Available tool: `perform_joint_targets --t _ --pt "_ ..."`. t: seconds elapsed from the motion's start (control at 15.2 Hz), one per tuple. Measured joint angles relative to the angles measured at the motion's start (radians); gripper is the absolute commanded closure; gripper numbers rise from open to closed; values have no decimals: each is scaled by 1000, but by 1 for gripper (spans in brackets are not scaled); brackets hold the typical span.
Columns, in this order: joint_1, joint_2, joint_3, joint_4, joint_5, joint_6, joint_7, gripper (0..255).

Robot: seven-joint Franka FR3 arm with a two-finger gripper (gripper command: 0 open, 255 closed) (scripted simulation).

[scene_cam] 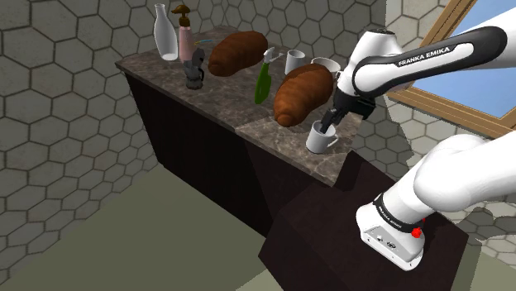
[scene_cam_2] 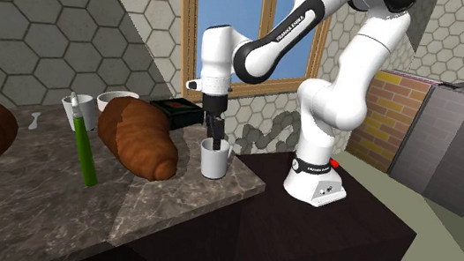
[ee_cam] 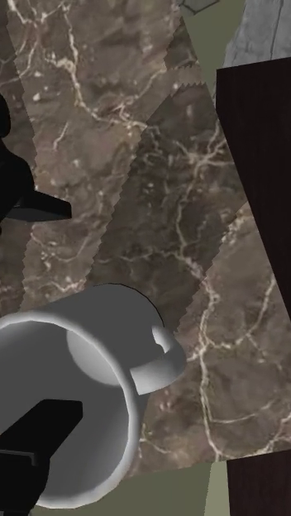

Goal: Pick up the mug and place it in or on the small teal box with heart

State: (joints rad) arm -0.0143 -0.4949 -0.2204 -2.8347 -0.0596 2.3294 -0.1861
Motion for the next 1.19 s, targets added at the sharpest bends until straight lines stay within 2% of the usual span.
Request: perform_joint_targets --t 0.13,0.53,0.59,1.19 --pt "6 27 -2 -13 4 40 0 0" --pt "7 35 -2 -16 5 52 -1 0" --pt "7 35 -2 -16 5 52 -1 255" --pt "7 34 -2 -16 5 52 0 255"
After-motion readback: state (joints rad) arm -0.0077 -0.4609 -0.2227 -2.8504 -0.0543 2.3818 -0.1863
